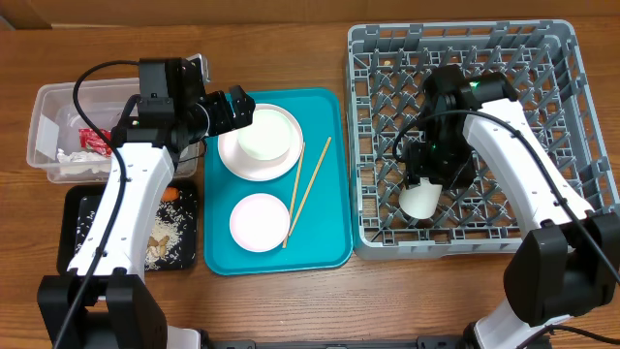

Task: Sort waste into correct bins and load items into the dishwasher
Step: 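Hold the cup down in the rack slot with the right gripper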

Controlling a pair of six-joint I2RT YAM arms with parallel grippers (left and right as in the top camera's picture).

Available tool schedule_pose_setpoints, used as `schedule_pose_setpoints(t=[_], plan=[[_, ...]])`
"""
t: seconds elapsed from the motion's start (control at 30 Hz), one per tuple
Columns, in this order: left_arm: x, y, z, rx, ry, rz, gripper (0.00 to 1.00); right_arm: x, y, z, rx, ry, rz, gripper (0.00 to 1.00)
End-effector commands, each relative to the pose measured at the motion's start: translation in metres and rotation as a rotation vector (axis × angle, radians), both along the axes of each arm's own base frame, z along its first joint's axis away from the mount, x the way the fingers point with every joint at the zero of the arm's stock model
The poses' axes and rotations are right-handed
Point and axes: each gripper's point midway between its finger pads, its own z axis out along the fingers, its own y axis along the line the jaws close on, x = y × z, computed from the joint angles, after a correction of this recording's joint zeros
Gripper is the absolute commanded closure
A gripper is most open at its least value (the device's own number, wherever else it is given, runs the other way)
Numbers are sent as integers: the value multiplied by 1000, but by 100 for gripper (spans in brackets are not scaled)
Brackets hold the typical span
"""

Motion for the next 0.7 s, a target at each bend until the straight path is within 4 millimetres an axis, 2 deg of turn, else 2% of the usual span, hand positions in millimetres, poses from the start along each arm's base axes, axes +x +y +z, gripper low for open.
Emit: schedule_pose_setpoints(t=[0.0, 0.67], plan=[[5, 1, 11, 5, -28, 7, 0, 7, 2, 2, 10, -42, 8, 83], [5, 1, 11, 5, -28, 7, 0, 1, -1, 5, -5, -23, 12, 87]])
